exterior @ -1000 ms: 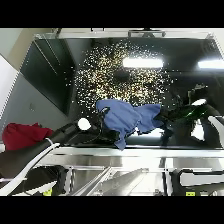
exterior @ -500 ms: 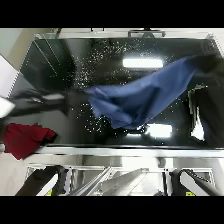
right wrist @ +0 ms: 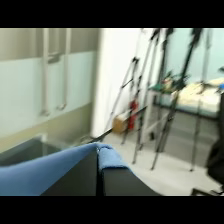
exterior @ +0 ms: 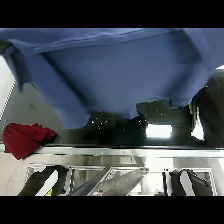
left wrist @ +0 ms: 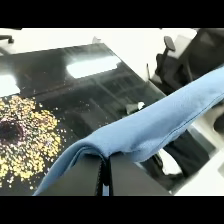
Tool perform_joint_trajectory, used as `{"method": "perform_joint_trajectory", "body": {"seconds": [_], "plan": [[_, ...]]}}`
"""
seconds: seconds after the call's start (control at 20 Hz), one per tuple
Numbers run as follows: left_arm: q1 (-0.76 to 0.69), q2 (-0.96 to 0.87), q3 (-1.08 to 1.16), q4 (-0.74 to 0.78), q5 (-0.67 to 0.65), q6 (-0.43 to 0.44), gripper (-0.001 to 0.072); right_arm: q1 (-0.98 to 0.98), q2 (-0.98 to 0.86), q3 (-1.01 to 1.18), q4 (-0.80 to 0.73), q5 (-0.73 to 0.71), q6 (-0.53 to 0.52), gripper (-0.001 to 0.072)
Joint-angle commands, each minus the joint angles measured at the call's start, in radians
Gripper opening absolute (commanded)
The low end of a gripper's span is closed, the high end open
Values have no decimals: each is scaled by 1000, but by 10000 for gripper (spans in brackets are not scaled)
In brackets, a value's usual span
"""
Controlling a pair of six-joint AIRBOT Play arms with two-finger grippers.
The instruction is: Fold the shirts.
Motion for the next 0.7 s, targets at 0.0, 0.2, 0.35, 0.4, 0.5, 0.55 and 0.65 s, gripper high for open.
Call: {"method": "perform_joint_trajectory", "body": {"seconds": [0.0, 0.2, 0.35, 0.4, 0.5, 0.55, 0.65], "plan": [[-77, -136, 93, 41, -45, 22, 21, 3, -54, 20, -37, -12, -2, 11], [-127, -327, -59, 111, -40, 107, 22, 158, -312, 16, -101, 73, -26, 12], [-116, -502, -181, 119, -40, 181, 21, 319, -576, 16, -295, 91, 39, 12], [-106, -563, -220, 119, -34, 204, 21, 360, -666, 16, -338, 97, 61, 12], [-77, -692, -284, 119, -8, 269, 20, 430, -849, 16, -362, 106, 66, 12], [-58, -757, -307, 119, 21, 301, 11, 461, -937, 16, -362, 95, 83, 12], [-23, -870, -317, 118, 91, 344, 11, 508, -1078, 16, -362, 51, 100, 12]]}}
